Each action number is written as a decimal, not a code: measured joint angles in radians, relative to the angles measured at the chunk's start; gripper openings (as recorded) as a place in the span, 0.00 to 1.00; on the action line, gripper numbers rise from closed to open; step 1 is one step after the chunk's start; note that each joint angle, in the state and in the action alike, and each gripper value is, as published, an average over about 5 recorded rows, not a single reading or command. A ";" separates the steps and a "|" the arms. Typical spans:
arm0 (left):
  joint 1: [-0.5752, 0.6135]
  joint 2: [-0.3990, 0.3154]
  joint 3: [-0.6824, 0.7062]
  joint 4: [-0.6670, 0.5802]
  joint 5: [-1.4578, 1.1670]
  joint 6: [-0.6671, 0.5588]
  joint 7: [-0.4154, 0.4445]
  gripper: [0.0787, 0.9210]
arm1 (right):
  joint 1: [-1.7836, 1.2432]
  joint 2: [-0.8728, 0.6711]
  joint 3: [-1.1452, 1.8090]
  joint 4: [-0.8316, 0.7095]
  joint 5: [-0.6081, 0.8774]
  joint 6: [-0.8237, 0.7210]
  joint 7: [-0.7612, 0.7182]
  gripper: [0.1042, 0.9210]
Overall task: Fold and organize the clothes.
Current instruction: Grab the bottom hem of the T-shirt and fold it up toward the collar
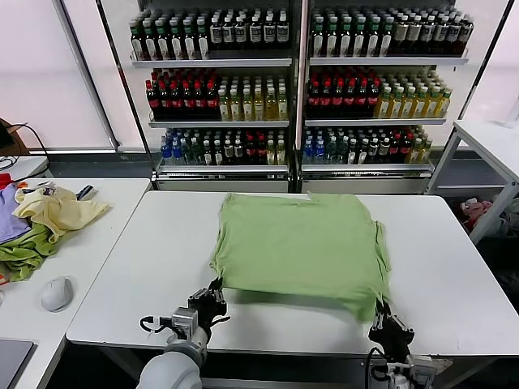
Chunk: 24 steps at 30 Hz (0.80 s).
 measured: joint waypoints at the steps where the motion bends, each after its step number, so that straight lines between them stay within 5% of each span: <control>1: -0.008 0.004 0.002 0.002 -0.003 -0.002 0.001 0.03 | 0.016 -0.006 0.000 -0.006 0.001 -0.001 -0.001 0.04; 24: -0.317 -0.017 0.139 0.294 0.054 -0.033 0.004 0.03 | 0.410 -0.105 -0.098 -0.332 -0.034 -0.013 -0.039 0.04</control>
